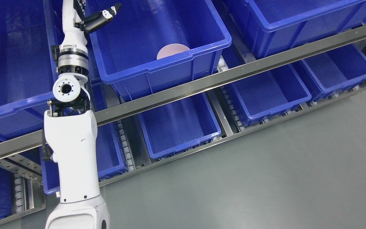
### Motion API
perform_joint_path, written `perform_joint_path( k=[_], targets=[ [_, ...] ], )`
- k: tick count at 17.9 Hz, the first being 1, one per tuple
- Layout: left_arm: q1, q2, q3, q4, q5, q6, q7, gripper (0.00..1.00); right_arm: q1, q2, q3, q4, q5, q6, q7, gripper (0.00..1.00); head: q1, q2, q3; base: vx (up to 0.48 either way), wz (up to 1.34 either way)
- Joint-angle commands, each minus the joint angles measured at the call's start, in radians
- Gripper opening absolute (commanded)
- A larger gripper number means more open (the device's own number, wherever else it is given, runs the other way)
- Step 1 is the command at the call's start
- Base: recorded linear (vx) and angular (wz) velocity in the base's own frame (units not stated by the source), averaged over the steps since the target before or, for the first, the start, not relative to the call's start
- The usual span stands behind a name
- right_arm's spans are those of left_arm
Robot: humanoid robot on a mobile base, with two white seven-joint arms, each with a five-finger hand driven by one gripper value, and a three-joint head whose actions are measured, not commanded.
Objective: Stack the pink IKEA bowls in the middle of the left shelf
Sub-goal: 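Open the left hand and raise it away from the bowls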
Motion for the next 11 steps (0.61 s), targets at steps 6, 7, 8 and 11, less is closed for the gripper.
perform_joint_path(
  k=[6,7,8,11],
  targets=[
    [0.044,0.018,0.023,-0.156,0.100,0.064,0.021,1.00,0.000,-0.017,-0.011,0.000,0.008,0.000,-0.001,1.00,0.0000,0.000,0.000,0.000,0.00],
    [0.043,0.018,0.023,-0.156,0.100,0.065,0.018,1.00,0.000,-0.017,-0.011,0.000,0.008,0.000,0.001,1.00,0.0000,0.000,0.000,0.000,0.00],
    [0.040,0.018,0.023,-0.156,0.100,0.065,0.018,1.00,0.000,-0.017,-0.009,0.000,0.008,0.000,-0.001,1.00,0.0000,0.000,0.000,0.000,0.00],
    [0.037,0.018,0.022,-0.154,0.100,0.067,0.018,1.00,0.000,-0.017,-0.011,0.000,0.008,0.000,0.001,1.00,0.0000,0.000,0.000,0.004,-0.01]
  ],
)
